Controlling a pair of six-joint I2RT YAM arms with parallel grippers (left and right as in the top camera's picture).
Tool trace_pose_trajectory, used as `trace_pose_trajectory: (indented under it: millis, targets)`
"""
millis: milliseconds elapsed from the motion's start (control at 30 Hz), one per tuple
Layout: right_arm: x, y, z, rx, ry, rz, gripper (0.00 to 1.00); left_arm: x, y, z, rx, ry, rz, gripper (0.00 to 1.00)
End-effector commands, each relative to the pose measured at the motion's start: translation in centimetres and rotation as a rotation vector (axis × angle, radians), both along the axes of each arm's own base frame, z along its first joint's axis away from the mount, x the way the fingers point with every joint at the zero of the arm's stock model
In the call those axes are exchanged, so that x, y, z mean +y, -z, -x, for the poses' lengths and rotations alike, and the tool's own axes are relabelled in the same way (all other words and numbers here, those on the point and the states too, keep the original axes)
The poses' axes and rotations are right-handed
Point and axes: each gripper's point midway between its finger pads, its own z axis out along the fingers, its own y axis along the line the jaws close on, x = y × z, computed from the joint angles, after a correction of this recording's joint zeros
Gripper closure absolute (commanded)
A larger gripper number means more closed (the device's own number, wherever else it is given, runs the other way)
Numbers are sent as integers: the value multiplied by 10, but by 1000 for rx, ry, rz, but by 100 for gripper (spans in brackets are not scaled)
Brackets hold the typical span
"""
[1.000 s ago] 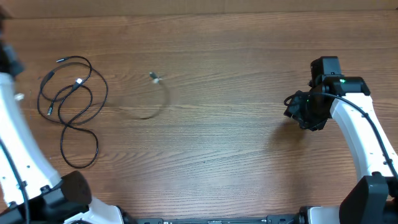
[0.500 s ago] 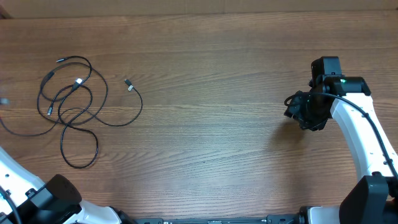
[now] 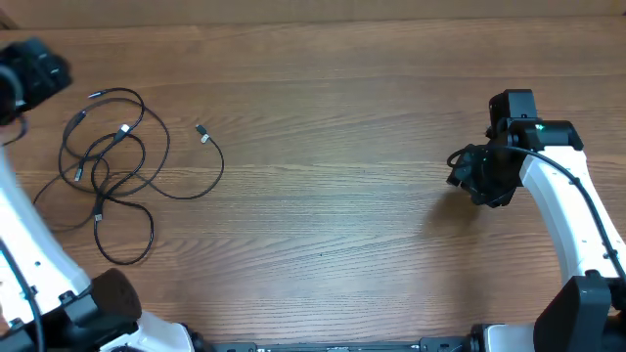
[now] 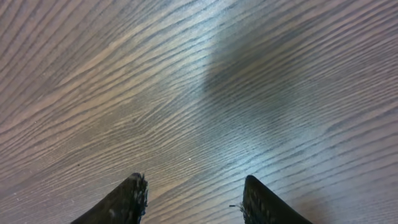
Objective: Untangle cables
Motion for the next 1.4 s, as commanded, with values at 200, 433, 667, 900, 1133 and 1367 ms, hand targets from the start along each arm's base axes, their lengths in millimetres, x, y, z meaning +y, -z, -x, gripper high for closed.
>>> trace_pose_trajectory:
  millis: [200,433,667,900,1133,1367]
  targets:
    - [-2,-4,1,7,-3,6,51,-82,72,-56,220,211,-118,25]
    - [-1,-4,2,14,-4,-1,46,-109,145,-80,395,224,-85,27]
    - [-1,-4,5,24,-3,-2,46,-107,223,-85,581,152,-19,29]
    - [-1,-4,4,23,-3,-1,46,-107,271,-84,688,59,42,30]
    - [-1,-4,1,9,-3,-1,45,-111,303,-92,714,45,52,31]
    - [-1,-4,0,6,-3,-1,45,-118,327,-97,731,60,50,32]
